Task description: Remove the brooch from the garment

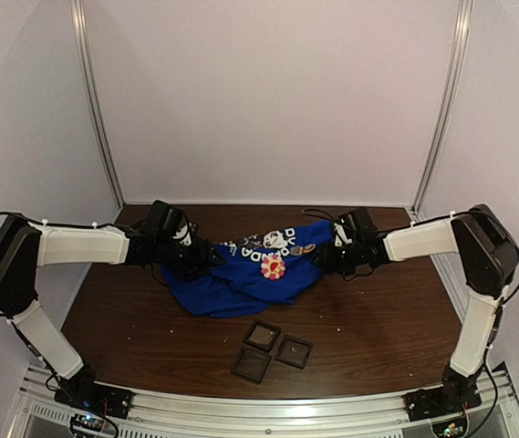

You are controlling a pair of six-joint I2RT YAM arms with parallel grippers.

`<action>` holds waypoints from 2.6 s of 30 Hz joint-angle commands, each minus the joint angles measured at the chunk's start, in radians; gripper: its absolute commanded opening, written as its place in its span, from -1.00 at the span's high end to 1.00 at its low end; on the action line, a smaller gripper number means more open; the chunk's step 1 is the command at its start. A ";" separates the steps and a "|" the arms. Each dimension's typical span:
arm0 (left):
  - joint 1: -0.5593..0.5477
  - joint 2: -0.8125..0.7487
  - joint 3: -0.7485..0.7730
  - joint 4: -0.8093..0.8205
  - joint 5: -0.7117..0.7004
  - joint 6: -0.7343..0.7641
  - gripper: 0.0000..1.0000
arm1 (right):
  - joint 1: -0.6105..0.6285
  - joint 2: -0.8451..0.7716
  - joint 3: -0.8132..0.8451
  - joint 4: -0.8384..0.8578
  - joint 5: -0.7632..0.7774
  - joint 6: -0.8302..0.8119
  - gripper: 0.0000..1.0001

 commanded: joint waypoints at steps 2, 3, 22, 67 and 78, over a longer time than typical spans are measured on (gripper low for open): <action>-0.023 0.059 0.067 0.050 0.032 -0.002 -0.18 | 0.026 0.045 0.042 -0.001 0.009 0.019 -0.06; -0.026 0.075 0.083 0.032 0.036 0.003 -0.19 | 0.029 0.047 0.041 -0.002 0.018 0.022 -0.05; -0.087 0.243 0.182 -0.061 -0.009 0.011 -0.31 | 0.060 0.060 0.018 -0.071 0.185 0.091 0.01; 0.191 -0.167 0.133 -0.192 0.124 0.210 1.00 | 0.315 -0.321 0.010 -0.087 0.261 0.088 0.07; 0.301 -0.095 0.073 -0.154 0.121 0.206 0.40 | 0.239 -0.294 -0.007 -0.179 0.307 0.059 -0.90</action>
